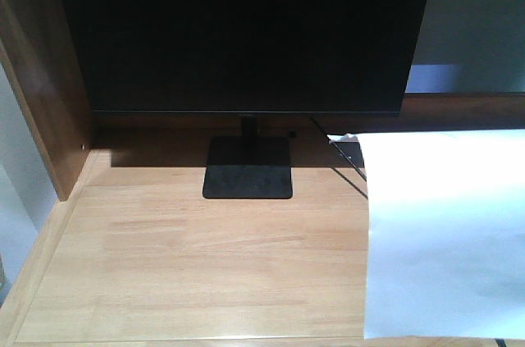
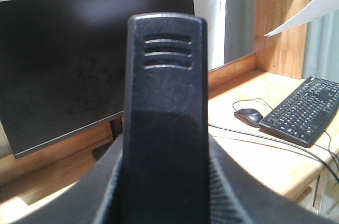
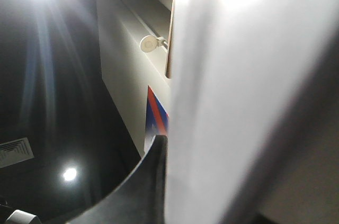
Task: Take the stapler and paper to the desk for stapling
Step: 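Stop at the desk edge, holding stapler and paper above the desktop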
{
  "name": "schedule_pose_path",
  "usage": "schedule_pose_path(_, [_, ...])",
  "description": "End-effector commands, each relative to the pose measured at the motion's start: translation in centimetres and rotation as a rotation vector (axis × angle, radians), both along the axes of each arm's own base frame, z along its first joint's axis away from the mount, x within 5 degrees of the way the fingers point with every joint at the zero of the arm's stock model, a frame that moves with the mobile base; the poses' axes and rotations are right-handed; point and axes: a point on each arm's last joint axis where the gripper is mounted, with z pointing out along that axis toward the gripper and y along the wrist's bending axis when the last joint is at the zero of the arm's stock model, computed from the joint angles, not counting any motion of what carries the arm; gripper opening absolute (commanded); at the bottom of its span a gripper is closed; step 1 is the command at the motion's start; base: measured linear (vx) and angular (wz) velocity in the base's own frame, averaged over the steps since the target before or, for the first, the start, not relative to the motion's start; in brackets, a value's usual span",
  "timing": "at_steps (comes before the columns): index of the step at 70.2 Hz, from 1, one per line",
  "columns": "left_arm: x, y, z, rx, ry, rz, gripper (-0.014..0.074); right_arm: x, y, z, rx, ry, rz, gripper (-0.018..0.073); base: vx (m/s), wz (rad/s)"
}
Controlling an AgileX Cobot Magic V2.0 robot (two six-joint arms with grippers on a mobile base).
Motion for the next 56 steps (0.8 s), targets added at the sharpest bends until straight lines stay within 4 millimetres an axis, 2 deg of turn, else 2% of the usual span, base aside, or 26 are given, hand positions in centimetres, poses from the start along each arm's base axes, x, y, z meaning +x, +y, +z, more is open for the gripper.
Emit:
schedule_pose_path(1, [-0.13, 0.14, 1.78, -0.085, -0.106, 0.007, -0.0007, -0.31, -0.09, 0.92, 0.014, -0.056, 0.0, -0.0006, 0.04, -0.01])
schedule_pose_path(56, [-0.13, 0.14, 1.78, -0.085, -0.106, 0.007, -0.0007, -0.33, -0.09, 0.93, 0.014, -0.058, 0.001, -0.0006, 0.01, 0.0])
